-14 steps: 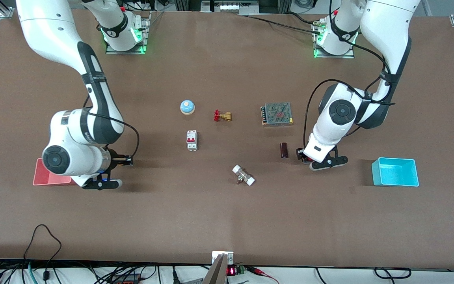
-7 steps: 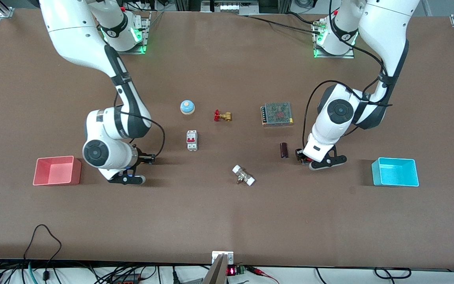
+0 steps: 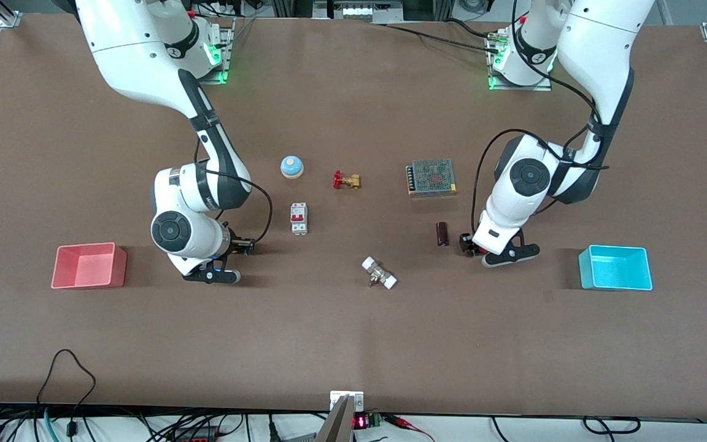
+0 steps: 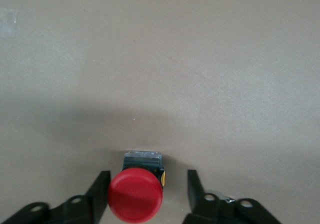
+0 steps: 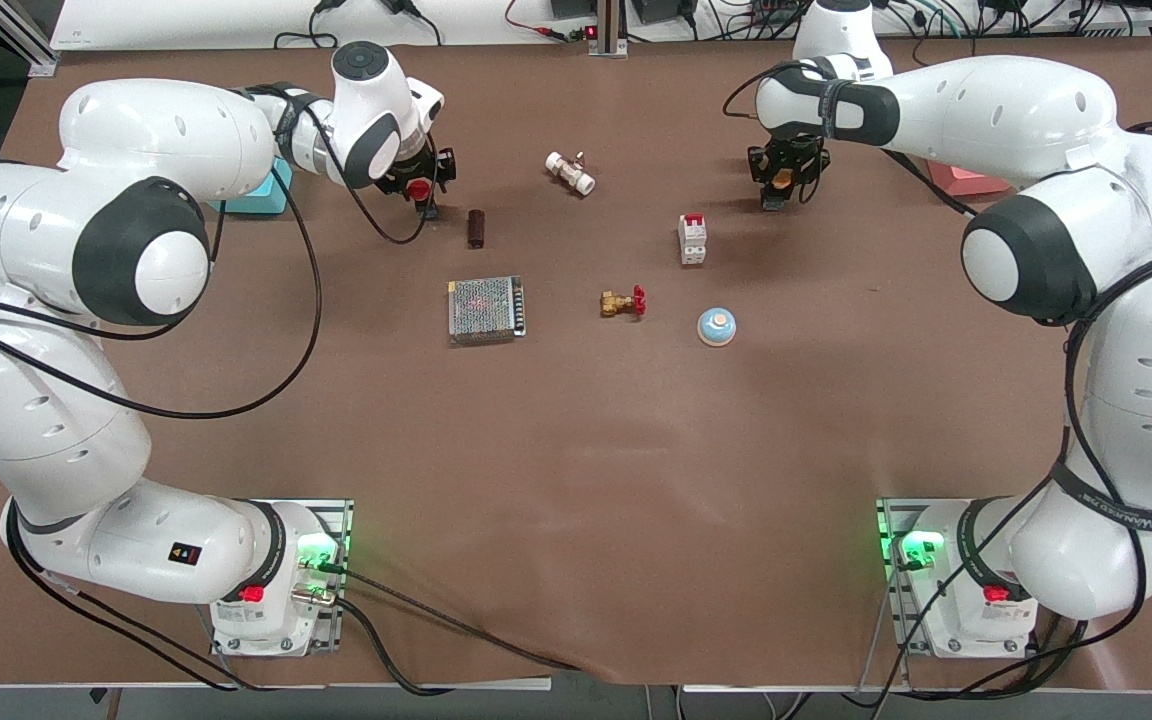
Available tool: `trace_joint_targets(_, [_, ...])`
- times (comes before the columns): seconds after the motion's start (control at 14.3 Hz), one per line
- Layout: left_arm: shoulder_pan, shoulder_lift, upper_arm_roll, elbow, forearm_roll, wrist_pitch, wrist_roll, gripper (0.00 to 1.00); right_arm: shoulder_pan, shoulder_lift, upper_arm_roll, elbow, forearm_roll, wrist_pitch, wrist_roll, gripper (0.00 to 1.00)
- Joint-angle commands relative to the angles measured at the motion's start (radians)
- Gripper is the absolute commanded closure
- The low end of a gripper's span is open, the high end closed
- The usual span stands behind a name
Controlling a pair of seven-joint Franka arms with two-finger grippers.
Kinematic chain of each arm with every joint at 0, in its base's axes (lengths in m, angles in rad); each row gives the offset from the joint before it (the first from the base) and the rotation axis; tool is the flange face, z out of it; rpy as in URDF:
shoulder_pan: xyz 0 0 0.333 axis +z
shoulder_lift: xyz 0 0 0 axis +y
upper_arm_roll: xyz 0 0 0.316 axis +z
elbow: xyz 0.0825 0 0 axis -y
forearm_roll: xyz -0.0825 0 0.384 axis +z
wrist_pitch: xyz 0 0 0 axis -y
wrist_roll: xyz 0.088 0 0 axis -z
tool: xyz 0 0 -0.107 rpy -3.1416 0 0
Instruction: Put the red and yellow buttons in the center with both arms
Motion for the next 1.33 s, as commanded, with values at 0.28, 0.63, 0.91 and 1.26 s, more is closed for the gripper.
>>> trace_joint_targets(0.28, [0.033,-0.048,0.008,0.011,0.027,-0.016,-0.003,0.00,0.007,-0.030,-0.008,-0.012,0.013,0.011,0.075,0.00])
trace_joint_targets(0.63, [0.134,-0.080,-0.007,0.148,-0.002,-0.252,0.195,0.00,-0.006,-0.142,-0.030,-0.009,0.005,-0.015,0.073,0.00])
trace_joint_targets(0.91, [0.193,-0.149,-0.006,0.171,-0.099,-0.384,0.394,0.00,-0.007,-0.248,-0.089,0.038,-0.004,-0.159,0.058,0.00])
trace_joint_targets(1.26, [0.254,-0.235,0.000,0.287,-0.194,-0.693,0.578,0.00,-0.015,-0.325,-0.134,0.093,-0.005,-0.305,0.049,0.00])
